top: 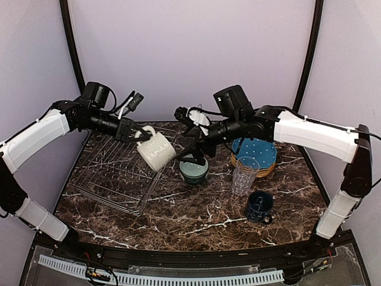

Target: Load the mixed dishes into the dish rack

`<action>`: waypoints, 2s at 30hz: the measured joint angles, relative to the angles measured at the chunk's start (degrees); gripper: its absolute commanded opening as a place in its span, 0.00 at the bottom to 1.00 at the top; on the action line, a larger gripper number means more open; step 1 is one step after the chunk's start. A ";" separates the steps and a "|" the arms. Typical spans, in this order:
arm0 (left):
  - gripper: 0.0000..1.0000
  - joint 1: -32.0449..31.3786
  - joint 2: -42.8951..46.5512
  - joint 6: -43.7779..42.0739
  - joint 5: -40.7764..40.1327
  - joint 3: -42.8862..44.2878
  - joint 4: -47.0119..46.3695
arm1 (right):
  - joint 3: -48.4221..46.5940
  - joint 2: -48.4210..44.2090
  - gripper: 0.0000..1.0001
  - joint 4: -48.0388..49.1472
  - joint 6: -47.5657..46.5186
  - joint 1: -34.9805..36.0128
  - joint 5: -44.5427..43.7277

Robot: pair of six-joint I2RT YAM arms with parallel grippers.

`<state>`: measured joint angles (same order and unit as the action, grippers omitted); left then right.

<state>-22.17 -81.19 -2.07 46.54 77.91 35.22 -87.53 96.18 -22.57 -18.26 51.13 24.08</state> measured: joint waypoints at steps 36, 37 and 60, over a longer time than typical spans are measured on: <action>0.63 -5.57 -0.68 16.20 8.24 -10.73 -30.14 | 12.28 3.96 0.00 29.79 31.17 -7.78 39.50; 0.62 -5.57 -0.17 16.74 8.13 -11.32 -31.43 | 12.61 3.61 0.00 31.01 32.44 -7.93 39.56; 0.02 -6.10 -1.66 36.39 6.69 -16.90 -57.48 | 15.78 3.50 0.00 49.72 47.50 -8.44 43.47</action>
<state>-28.27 -82.85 34.33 53.23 61.01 -22.26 -71.75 99.68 27.16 29.23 42.70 67.55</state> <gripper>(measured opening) 0.146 0.041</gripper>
